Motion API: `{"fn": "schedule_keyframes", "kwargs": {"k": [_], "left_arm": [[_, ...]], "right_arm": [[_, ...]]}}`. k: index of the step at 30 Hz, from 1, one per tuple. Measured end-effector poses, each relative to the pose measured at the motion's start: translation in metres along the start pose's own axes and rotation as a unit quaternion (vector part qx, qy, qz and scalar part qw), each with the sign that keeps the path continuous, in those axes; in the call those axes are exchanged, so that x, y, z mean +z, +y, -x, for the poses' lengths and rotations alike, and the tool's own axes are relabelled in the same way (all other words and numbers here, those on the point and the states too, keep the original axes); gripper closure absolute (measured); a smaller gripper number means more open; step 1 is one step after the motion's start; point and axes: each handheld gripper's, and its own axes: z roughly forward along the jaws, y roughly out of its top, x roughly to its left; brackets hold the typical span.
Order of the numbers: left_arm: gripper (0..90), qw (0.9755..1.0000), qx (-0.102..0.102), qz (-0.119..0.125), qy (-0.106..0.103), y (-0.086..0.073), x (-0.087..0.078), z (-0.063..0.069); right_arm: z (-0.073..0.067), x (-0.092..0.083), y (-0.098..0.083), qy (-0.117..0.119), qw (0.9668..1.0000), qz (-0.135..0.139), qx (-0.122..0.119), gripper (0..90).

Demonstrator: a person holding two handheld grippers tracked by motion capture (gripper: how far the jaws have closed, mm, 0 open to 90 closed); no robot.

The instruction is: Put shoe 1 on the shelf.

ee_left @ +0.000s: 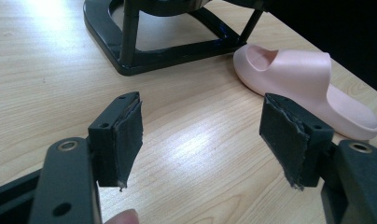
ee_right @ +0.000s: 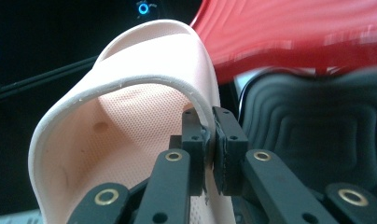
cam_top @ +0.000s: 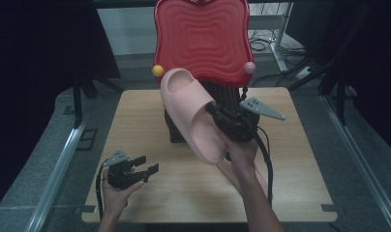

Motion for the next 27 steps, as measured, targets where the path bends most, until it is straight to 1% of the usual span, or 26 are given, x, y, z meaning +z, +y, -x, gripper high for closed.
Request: {"fn": "schedule_keyframes", "kwargs": {"k": [3, 4, 5, 6, 7, 8, 9, 10, 11, 12, 13, 15, 16, 17, 18, 22, 23, 24, 25, 26, 27], "left_arm": [[30.2, 1.0000, 0.003, -0.001, -0.001, 0.000, 0.000, 0.000], [30.2, 1.0000, 0.003, -0.002, -0.001, 0.000, 0.001, 0.000], [30.2, 1.0000, 0.003, -0.002, -0.001, 0.000, 0.001, 0.000], [30.1, 1.0000, 0.003, -0.002, -0.002, 0.000, 0.001, 0.000], [30.1, 1.0000, 0.003, -0.002, -0.002, 0.000, 0.001, 0.000], [30.1, 1.0000, 0.003, -0.003, -0.002, 0.000, 0.001, 0.000], [30.1, 1.0000, 0.003, -0.003, -0.002, 0.000, 0.001, 0.000], [30.1, 1.0000, 0.003, -0.004, -0.003, -0.001, 0.002, -0.001], [30.0, 1.0000, 0.004, -0.005, -0.004, -0.001, 0.002, -0.001], [30.0, 1.0000, 0.004, -0.005, -0.004, -0.001, 0.002, -0.001], [30.0, 1.0000, 0.003, -0.005, -0.004, -0.001, 0.002, -0.001], [29.9, 1.0000, 0.001, -0.004, -0.005, -0.001, 0.002, -0.002], [29.9, 1.0000, 0.001, -0.004, -0.005, -0.001, 0.002, -0.002], [29.9, 1.0000, 0.001, -0.004, -0.005, -0.001, 0.002, -0.002], [29.9, 1.0000, 0.000, -0.003, -0.005, -0.001, 0.001, -0.002], [29.9, 1.0000, -0.003, -0.001, -0.007, -0.001, 0.000, -0.004], [29.9, 1.0000, -0.003, -0.001, -0.007, -0.001, 0.000, -0.004], [29.8, 1.0000, -0.004, -0.001, -0.007, -0.001, 0.000, -0.004], [29.8, 1.0000, -0.004, -0.001, -0.007, -0.001, 0.000, -0.004], [29.8, 1.0000, -0.004, -0.002, -0.008, -0.001, 0.000, -0.005], [29.8, 1.0000, -0.005, -0.002, -0.008, -0.001, 0.000, -0.005]], "right_arm": [[0.000, 0.006, 0.010, -0.003, 1.0000, 0.002, -0.001, 83.9], [-0.001, 0.014, 0.020, -0.009, 1.0000, 0.002, -0.002, 83.9], [-0.001, 0.014, 0.020, -0.009, 1.0000, 0.002, -0.002, 83.9], [-0.001, 0.021, 0.028, -0.016, 0.9998, 0.002, -0.007, 83.9], [-0.001, 0.021, 0.028, -0.016, 0.9998, 0.002, -0.007, 83.9], [-0.003, 0.028, 0.037, -0.019, 0.9997, 0.004, -0.011, 83.9], [-0.003, 0.028, 0.037, -0.019, 0.9997, 0.004, -0.011, 83.9], [-0.005, 0.035, 0.045, -0.019, 0.9997, 0.007, -0.010, 83.9], [-0.006, 0.039, 0.049, -0.019, 0.9997, 0.008, -0.010, 83.9], [-0.006, 0.039, 0.049, -0.019, 0.9997, 0.008, -0.010, 83.9], [-0.007, 0.046, 0.056, -0.020, 0.9997, 0.010, -0.010, 83.9], [-0.008, 0.052, 0.065, -0.019, 0.9997, 0.012, -0.008, 83.9], [-0.009, 0.055, 0.069, -0.019, 0.9997, 0.014, -0.009, 83.9], [-0.009, 0.055, 0.069, -0.019, 0.9997, 0.014, -0.009, 83.9], [-0.011, 0.061, 0.077, -0.020, 0.9996, 0.015, -0.013, 83.9], [-0.012, 0.074, 0.092, -0.018, 0.9997, 0.012, -0.010, 83.9], [-0.012, 0.074, 0.092, -0.018, 0.9997, 0.012, -0.010, 83.9], [-0.012, 0.081, 0.098, -0.016, 0.9997, 0.011, -0.013, 83.8], [-0.012, 0.081, 0.098, -0.016, 0.9997, 0.011, -0.013, 83.8], [-0.011, 0.089, 0.103, -0.013, 0.9998, 0.008, -0.010, 83.9], [-0.011, 0.092, 0.106, -0.015, 0.9998, 0.007, -0.011, 83.8]]}}
